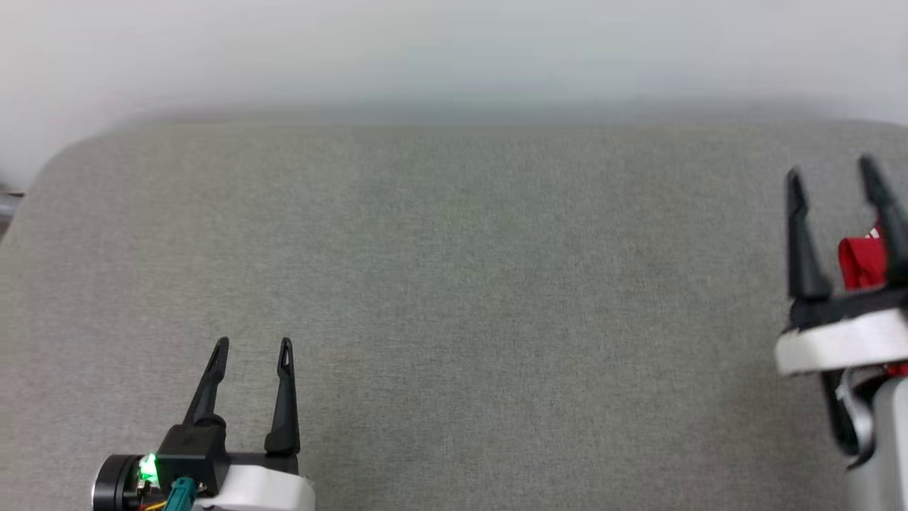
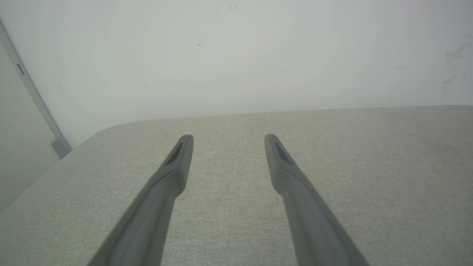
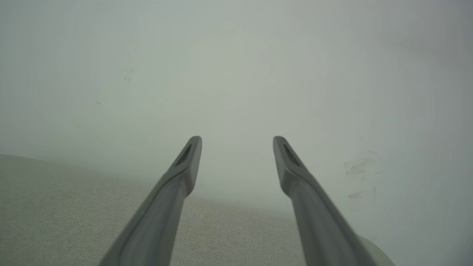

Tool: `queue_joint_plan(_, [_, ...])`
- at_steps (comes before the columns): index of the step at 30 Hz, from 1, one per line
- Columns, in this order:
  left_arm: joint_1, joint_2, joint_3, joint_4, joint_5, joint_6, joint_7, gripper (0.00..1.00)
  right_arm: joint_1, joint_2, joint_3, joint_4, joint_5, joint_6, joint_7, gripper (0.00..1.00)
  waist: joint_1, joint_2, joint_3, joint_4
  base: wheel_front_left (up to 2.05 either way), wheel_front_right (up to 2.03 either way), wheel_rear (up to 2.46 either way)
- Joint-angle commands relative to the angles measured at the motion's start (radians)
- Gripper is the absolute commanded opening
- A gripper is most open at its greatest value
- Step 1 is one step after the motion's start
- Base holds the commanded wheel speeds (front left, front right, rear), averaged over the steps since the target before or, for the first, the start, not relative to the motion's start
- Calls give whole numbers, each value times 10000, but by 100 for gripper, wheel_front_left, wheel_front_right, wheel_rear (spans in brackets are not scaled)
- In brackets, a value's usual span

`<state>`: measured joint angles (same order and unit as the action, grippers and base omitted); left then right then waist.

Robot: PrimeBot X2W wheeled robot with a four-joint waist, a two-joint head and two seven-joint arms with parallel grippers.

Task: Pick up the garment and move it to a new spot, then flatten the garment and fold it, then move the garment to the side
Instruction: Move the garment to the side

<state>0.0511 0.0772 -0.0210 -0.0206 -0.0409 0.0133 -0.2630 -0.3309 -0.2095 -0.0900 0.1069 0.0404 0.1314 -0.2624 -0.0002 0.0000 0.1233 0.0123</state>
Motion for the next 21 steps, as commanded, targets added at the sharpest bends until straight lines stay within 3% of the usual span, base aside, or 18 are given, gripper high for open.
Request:
queue_joint_plan(1, [155, -54, 85, 66, -43, -6, -19, 100, 663, 280, 197, -210, 147, -17, -22, 100, 2, 0, -299, 163, 0, 0, 0])
queue_joint_plan(11, [562, -131, 265, 200, -163, -105, -19, 100, 2674, 1102, 495, -223, 865, -17, -24, 100, 2, 0, -858, 235, 0, 0, 0])
queue_joint_plan(21, [872, -194, 235, 248, -228, -285, -19, 100, 3897, 1472, 330, -517, 1004, -17, -25, 100, 2, 0, -1233, 232, 0, 0, 0])
